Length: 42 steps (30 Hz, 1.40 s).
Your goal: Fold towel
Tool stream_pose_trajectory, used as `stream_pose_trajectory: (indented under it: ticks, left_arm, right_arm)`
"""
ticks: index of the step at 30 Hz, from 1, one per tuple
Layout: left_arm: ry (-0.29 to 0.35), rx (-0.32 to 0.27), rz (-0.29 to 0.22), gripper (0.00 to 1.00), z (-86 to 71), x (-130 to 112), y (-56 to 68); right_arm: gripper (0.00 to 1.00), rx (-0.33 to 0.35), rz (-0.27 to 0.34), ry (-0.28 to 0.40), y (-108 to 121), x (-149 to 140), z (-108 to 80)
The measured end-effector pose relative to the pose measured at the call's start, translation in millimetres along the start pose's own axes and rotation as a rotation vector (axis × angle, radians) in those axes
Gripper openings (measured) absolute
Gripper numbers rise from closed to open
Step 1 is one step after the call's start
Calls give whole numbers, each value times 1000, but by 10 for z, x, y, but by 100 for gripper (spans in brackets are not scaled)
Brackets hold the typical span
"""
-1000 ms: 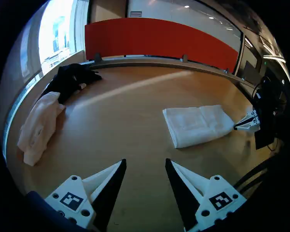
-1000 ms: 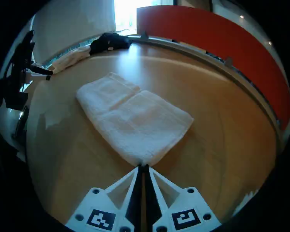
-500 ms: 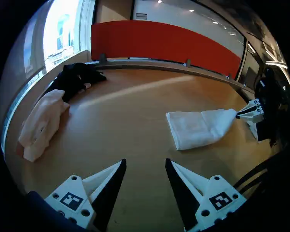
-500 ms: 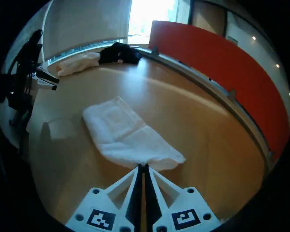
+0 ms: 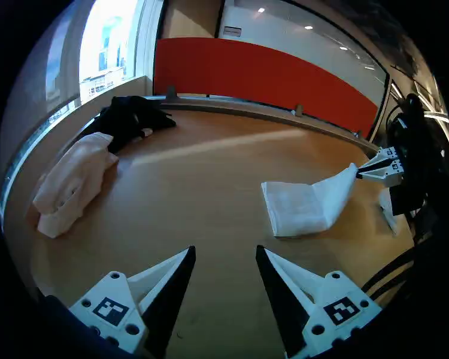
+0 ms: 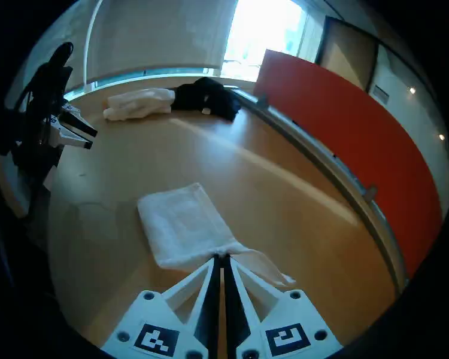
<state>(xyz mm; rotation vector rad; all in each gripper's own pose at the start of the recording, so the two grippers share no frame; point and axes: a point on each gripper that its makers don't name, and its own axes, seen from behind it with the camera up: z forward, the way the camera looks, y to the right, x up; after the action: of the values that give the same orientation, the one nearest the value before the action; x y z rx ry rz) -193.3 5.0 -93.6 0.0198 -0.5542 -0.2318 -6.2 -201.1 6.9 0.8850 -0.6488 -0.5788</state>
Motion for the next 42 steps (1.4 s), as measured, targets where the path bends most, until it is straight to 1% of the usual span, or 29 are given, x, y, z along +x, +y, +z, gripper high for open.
stream_pose_trajectory:
  ticks: [5, 9, 12, 17, 21, 24, 27, 31, 32, 33, 34, 37, 38, 40, 42]
  left_arm:
    - [4, 31, -15, 74, -84, -26, -103]
    - [16, 55, -39, 74, -194, -37, -168]
    - [23, 71, -68, 74, -287, -66, -206]
    - [27, 98, -120, 74, -424, -145, -277]
    - [30, 111, -149, 74, -508, -207, -311]
    - [31, 124, -162, 74, -548, -258, -333]
    - [31, 130, -172, 74, -574, -301, -333]
    - [33, 130, -183, 74, -591, -323, -320]
    - [34, 130, -185, 74, -593, -325, -319]
    - [34, 130, -186, 74, -593, -325, -317]
    - [33, 129, -185, 74, -590, -323, -317]
    - [32, 127, -180, 74, -578, -315, -310]
    - [32, 126, -177, 74, -573, -312, -306]
    - [30, 122, -171, 74, -562, -304, -291]
    - [29, 119, -166, 74, -552, -295, -276]
  right_arm:
    - [4, 37, -46, 0, -113, 185, 140]
    - [3, 76, -86, -3, -247, 345, 306]
    - [4, 111, -115, -9, -380, 449, 472]
    - [3, 173, -160, -27, -673, 553, 792]
    - [3, 215, -180, -52, -895, 544, 1064]
    - [3, 243, -179, -79, -1028, 468, 1241]
    - [4, 265, -182, -102, -1117, 393, 1341]
    - [6, 273, -187, -109, -1149, 367, 1379]
    - [9, 274, -187, -108, -1151, 369, 1378]
    - [15, 275, -185, -107, -1150, 373, 1375]
    - [24, 272, -182, -105, -1141, 380, 1366]
    - [63, 259, -171, -100, -1108, 389, 1337]
    - [73, 253, -168, -99, -1094, 387, 1326]
    - [75, 247, -161, -98, -1078, 369, 1296]
    - [75, 244, -153, -98, -1069, 343, 1264]
